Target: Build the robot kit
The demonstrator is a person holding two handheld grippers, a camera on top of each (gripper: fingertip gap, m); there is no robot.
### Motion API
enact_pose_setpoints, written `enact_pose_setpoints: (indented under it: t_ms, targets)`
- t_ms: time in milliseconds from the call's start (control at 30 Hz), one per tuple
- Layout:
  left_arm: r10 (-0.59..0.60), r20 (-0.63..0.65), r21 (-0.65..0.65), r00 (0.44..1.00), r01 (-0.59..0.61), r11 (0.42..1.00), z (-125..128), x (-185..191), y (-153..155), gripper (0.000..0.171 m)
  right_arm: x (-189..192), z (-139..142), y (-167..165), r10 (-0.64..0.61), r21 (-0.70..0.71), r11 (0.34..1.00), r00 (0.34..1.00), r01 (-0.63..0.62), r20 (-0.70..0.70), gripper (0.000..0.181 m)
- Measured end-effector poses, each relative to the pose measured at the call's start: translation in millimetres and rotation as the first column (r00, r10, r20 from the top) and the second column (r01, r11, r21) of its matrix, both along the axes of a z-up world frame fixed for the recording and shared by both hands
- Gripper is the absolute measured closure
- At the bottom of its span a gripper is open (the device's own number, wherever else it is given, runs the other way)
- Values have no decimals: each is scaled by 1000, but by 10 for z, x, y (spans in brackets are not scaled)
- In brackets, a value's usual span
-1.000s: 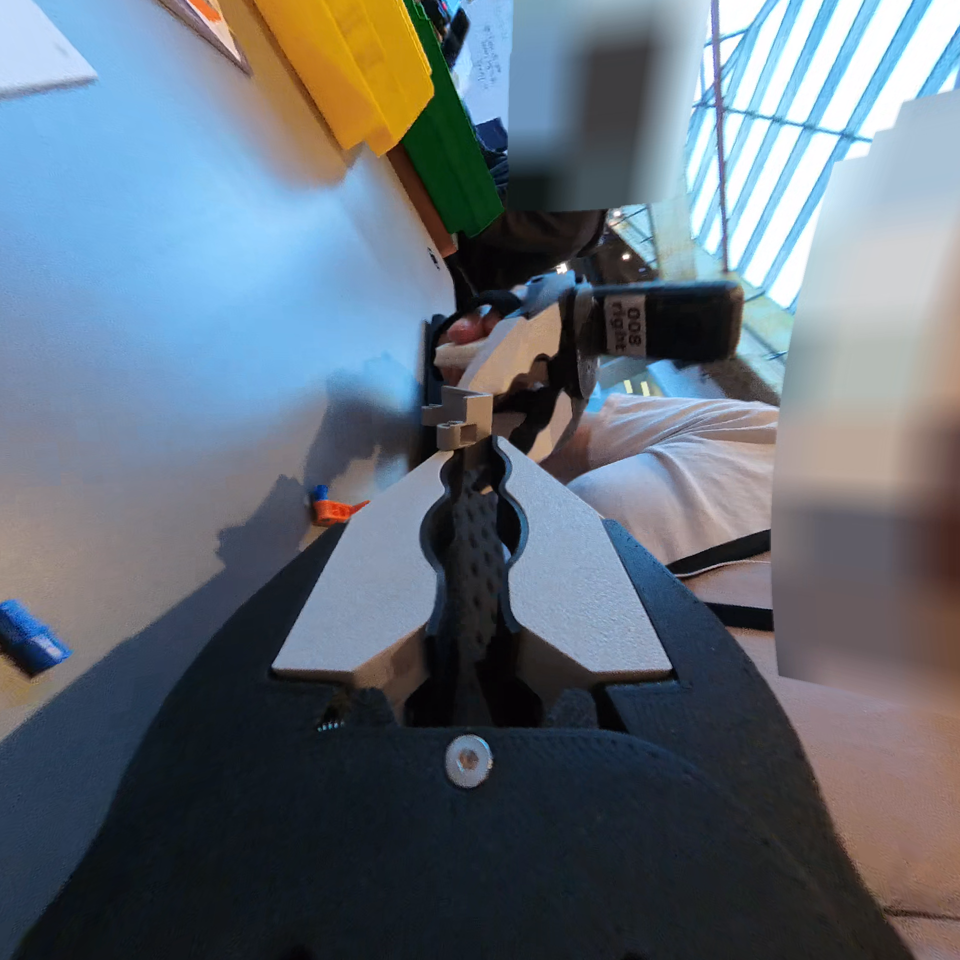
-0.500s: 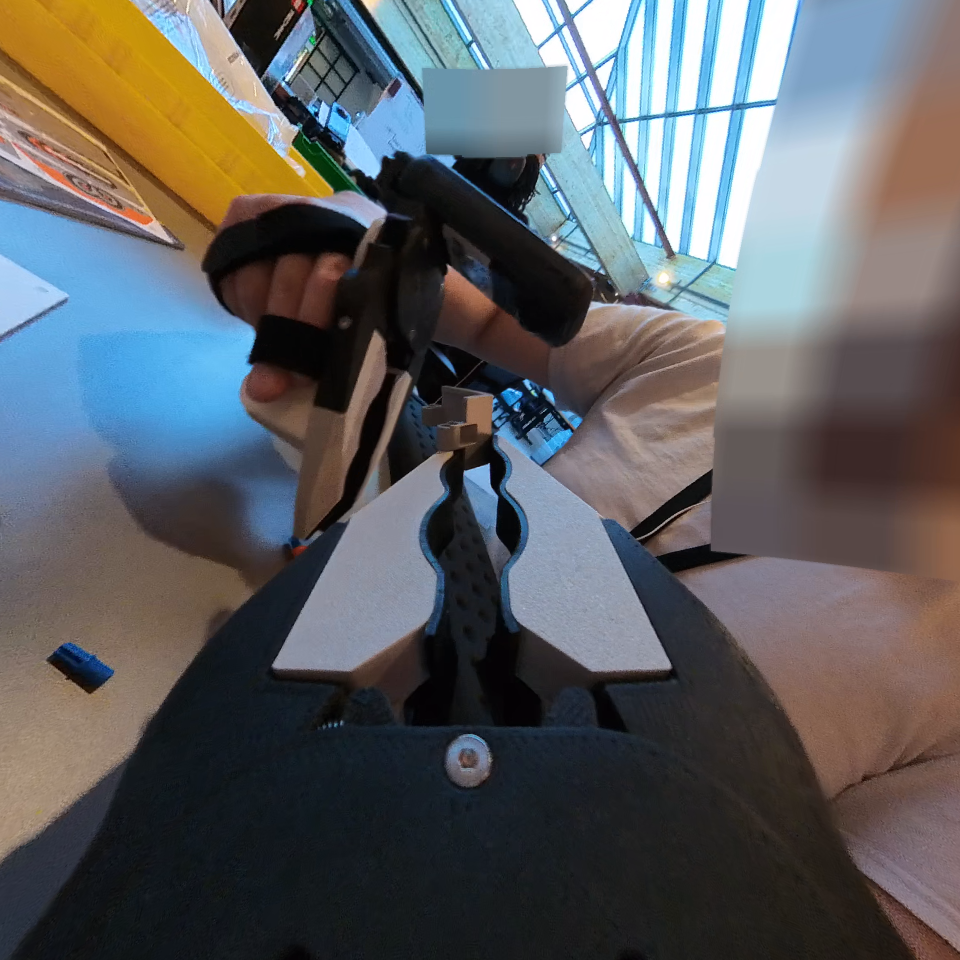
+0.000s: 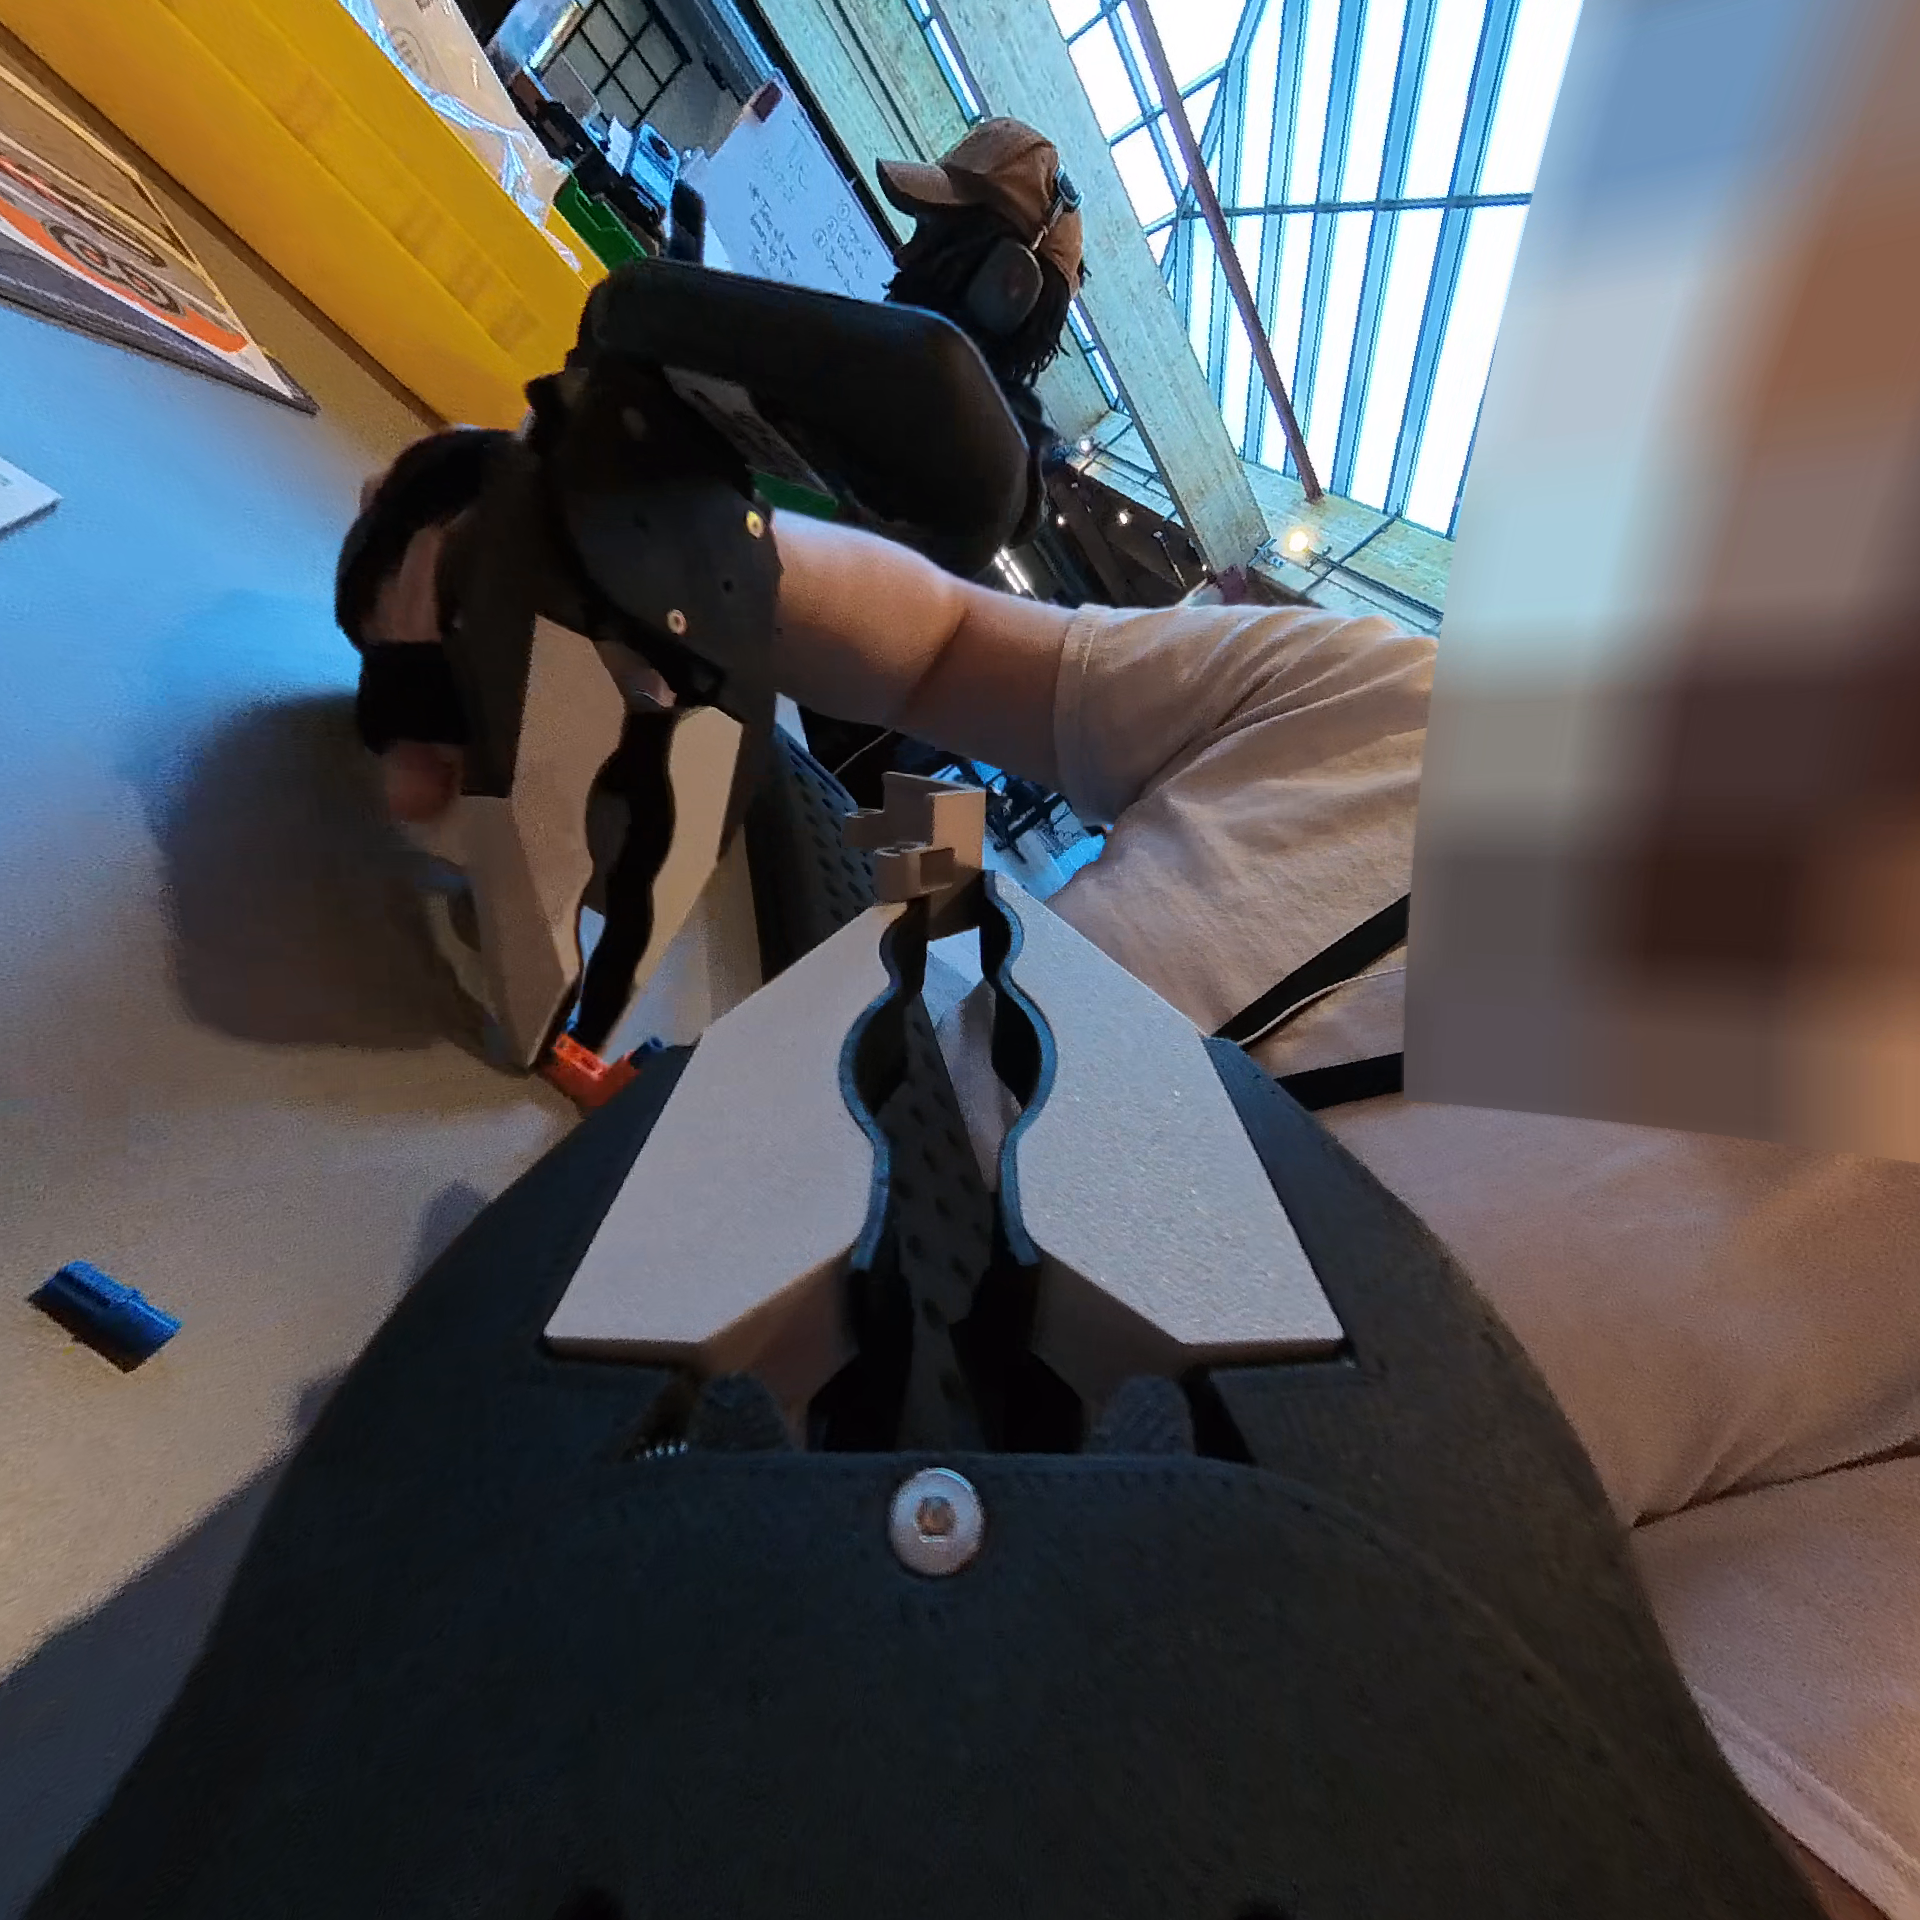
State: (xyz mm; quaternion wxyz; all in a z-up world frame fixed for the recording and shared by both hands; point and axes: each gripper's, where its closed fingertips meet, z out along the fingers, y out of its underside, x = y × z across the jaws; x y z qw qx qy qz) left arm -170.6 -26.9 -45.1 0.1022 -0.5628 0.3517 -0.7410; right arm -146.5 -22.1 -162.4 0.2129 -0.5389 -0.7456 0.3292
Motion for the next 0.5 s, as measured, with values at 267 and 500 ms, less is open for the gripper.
enact_pose_setpoints:
  t_ms: [267,500]
  targets:
    - [-26,-11,13,1000,26,1000,-26,5,-46,164,-26,3,-165,99,-3,995,994,-99,-53,151]
    - [-24,-31,13,999,25,1000,-74,18,-47,164,-6,19,-2,130,-26,991,991,-129,26,157]
